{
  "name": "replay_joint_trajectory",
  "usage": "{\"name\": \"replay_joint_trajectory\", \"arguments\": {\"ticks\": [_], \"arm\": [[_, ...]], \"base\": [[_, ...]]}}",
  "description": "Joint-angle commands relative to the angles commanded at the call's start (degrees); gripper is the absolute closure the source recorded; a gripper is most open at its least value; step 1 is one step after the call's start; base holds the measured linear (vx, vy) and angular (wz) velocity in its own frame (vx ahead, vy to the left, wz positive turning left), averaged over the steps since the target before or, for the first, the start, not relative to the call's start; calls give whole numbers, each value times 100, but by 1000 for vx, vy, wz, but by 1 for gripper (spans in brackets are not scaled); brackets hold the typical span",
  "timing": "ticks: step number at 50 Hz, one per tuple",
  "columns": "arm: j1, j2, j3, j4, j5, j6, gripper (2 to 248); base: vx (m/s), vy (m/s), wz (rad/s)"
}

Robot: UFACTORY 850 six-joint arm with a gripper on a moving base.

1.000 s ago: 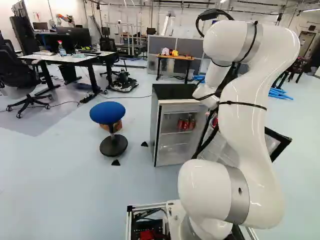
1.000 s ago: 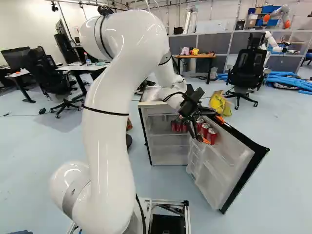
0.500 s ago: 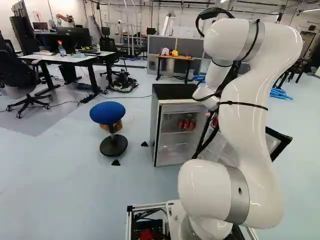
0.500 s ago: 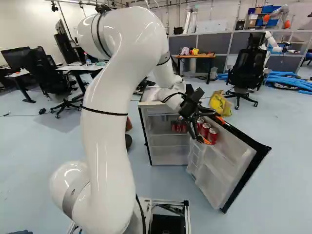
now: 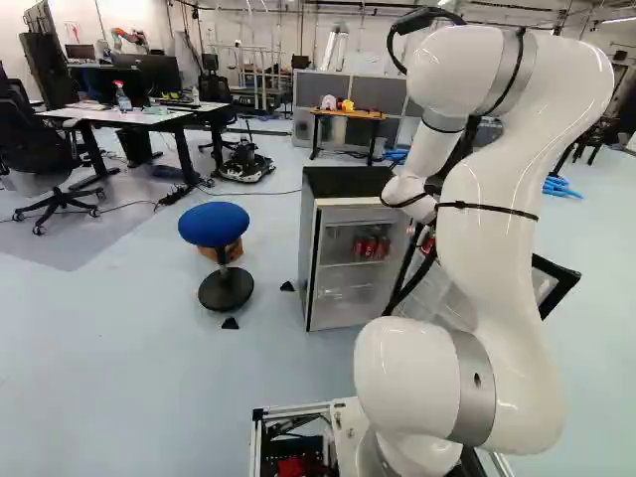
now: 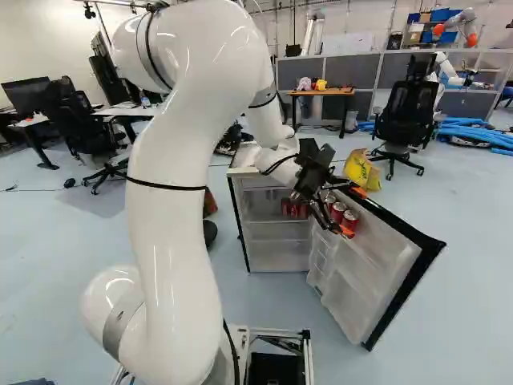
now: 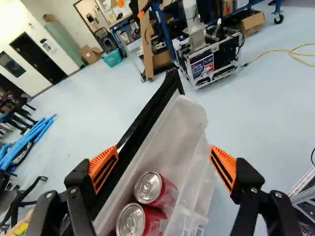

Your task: Grab a drink from the fridge

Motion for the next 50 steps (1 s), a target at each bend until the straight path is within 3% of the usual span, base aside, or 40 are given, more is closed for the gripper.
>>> {"name": "replay_joint_trajectory", "arguments": {"ticks": [15, 50], "arm": [[-1, 2, 3, -459, -631, 0, 3], [-36, -126, -203, -459, -631, 0, 3]], "base": [[0, 0, 0], [0, 0, 0]]}}
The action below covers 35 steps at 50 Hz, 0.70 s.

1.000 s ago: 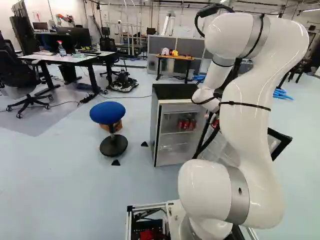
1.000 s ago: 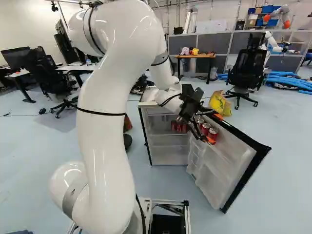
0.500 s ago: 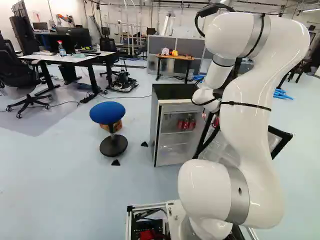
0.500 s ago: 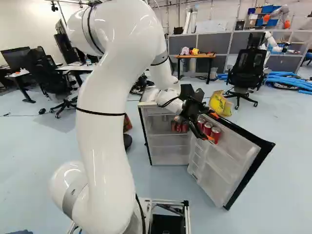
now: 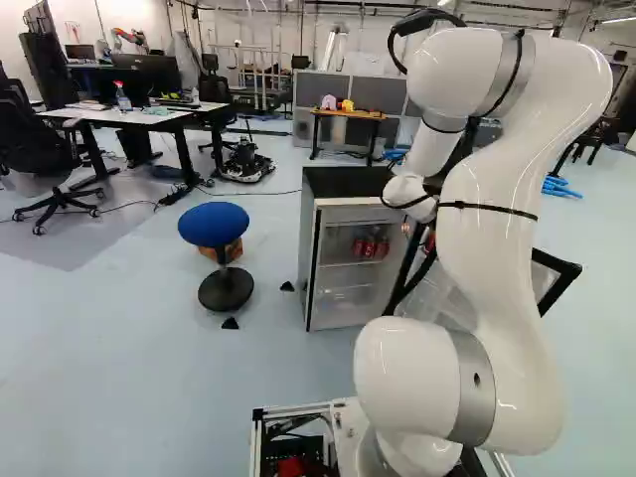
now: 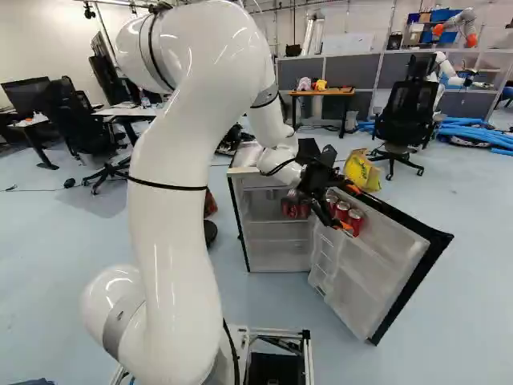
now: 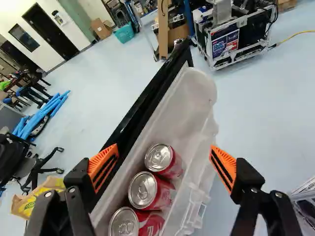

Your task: Grab a drink from the fridge

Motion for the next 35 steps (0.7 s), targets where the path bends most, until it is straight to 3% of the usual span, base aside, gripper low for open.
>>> {"name": "replay_joint_trajectory", "arguments": {"ticks": [15, 35], "arm": [[-82, -167, -270, 0, 0, 0, 3], [-76, -94, -153, -98, 21, 0, 3]], "base": [[0, 0, 0], [0, 0, 0]]}}
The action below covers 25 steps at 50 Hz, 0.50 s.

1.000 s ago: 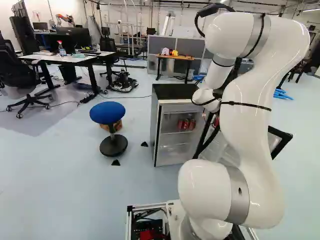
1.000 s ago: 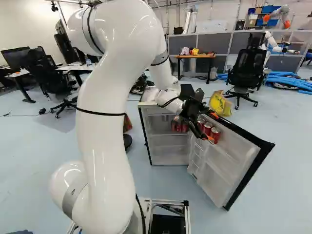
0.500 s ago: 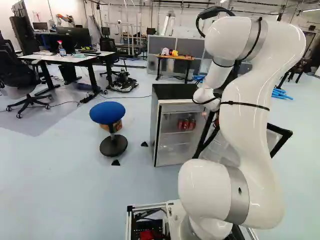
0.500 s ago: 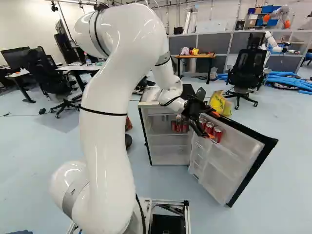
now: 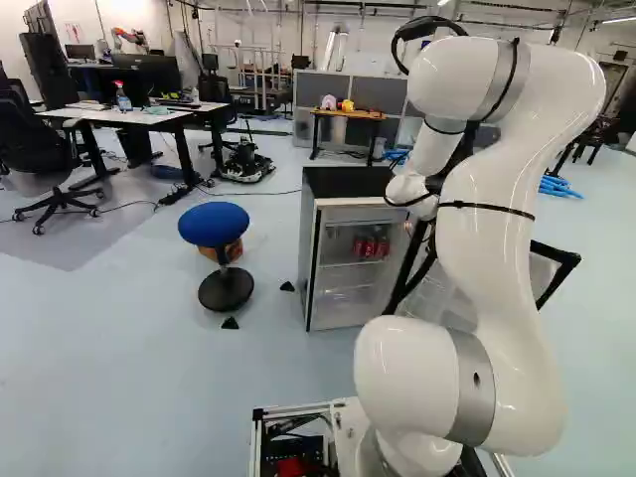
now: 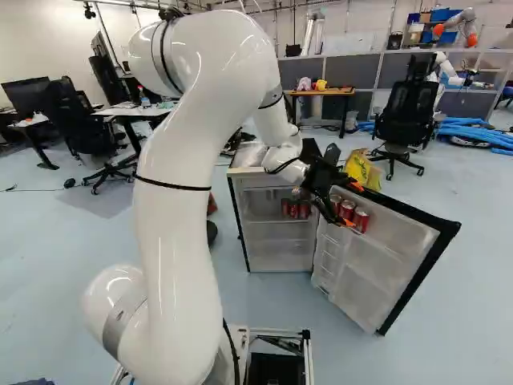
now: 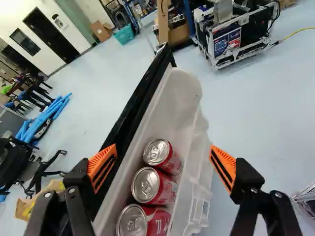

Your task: Grab a drink from the fridge

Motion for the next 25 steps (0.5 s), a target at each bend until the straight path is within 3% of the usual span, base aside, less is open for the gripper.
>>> {"name": "replay_joint_trajectory", "arguments": {"ticks": [25], "arm": [[64, 506, 794, -760, 495, 0, 3]], "base": [[0, 0, 0]]}}
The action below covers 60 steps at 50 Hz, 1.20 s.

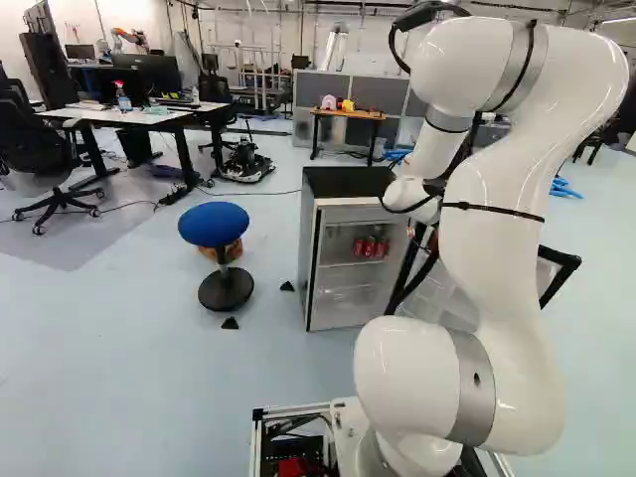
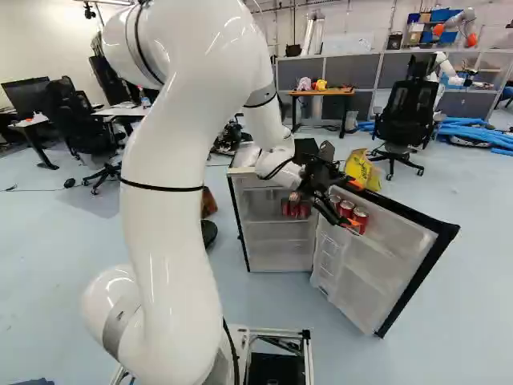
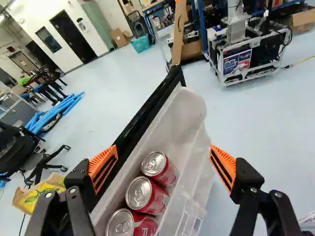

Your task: Grab a drink from the fridge

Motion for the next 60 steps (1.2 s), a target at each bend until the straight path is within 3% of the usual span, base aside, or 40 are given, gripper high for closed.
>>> {"name": "replay_joint_trajectory", "arguments": {"ticks": [60], "arm": [[469, 1687, 2262, -3515, 144, 0, 3]], "base": [[0, 0, 0]]}}
